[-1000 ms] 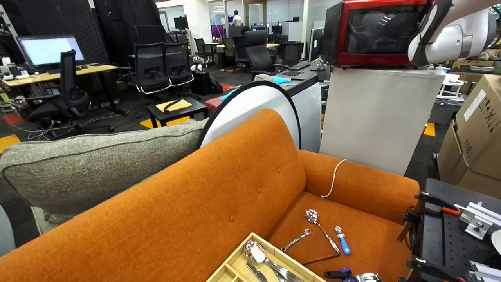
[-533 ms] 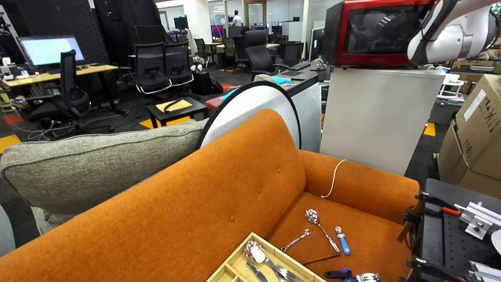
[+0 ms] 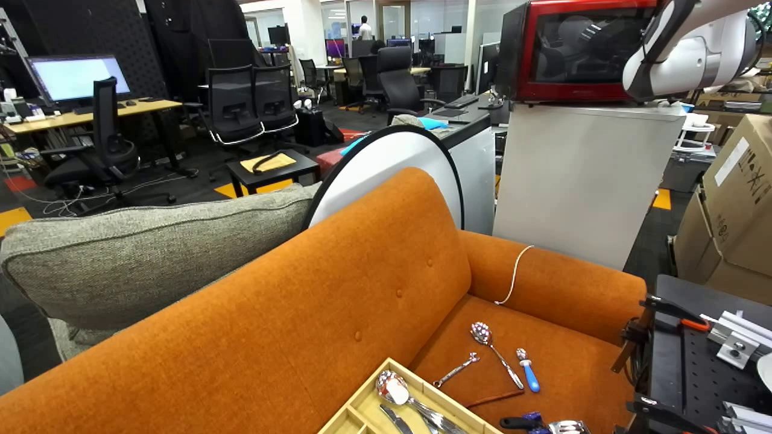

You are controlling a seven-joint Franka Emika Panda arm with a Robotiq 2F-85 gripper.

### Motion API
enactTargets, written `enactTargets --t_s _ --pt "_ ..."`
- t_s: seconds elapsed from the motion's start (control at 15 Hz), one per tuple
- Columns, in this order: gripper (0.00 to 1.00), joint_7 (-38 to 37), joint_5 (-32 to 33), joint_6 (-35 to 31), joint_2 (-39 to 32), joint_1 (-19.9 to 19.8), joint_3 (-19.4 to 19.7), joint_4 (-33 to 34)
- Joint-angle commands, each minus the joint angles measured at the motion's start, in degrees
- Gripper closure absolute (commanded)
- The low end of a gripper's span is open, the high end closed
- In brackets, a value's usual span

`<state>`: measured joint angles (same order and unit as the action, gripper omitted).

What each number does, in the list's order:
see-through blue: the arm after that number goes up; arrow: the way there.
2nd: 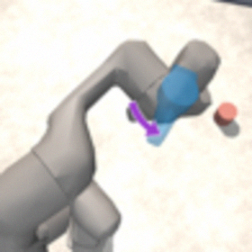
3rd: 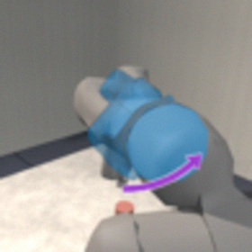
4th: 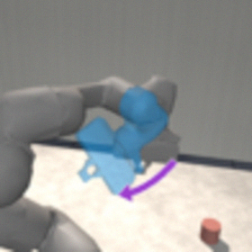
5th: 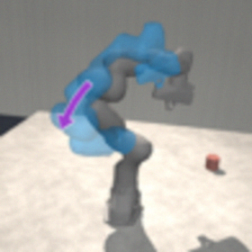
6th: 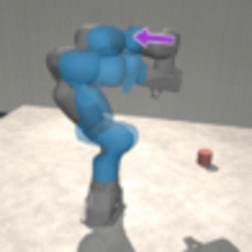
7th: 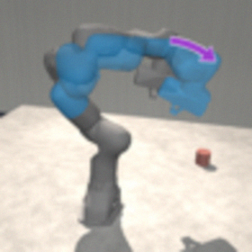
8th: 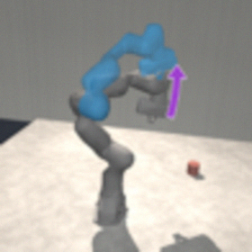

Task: Open the door of the red microwave

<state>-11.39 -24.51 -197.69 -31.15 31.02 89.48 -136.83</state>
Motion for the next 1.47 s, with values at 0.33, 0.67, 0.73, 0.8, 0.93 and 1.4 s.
enactTargets --t_s 0.33,0.67,0.73,0.8,0.93,1.4 --pt "0.00 -2.3 -4.4 4.4 -7.6 -6.0 -4.0 6.0" --pt "0.21 -4.7 -4.7 7.3 -10.7 -6.8 -4.0 7.8" --pt "0.29 -5.5 -4.9 8.4 -11.3 -6.8 -3.8 8.1" --pt "0.30 -6.1 -4.8 9.5 -11.9 -6.8 -3.6 8.4" --pt "0.44 -7.4 -4.5 11.1 -12.6 -6.8 -3.3 8.9" --pt "0.95 -10.0 -3.7 13.2 -13.6 -7.0 -3.3 9.9"
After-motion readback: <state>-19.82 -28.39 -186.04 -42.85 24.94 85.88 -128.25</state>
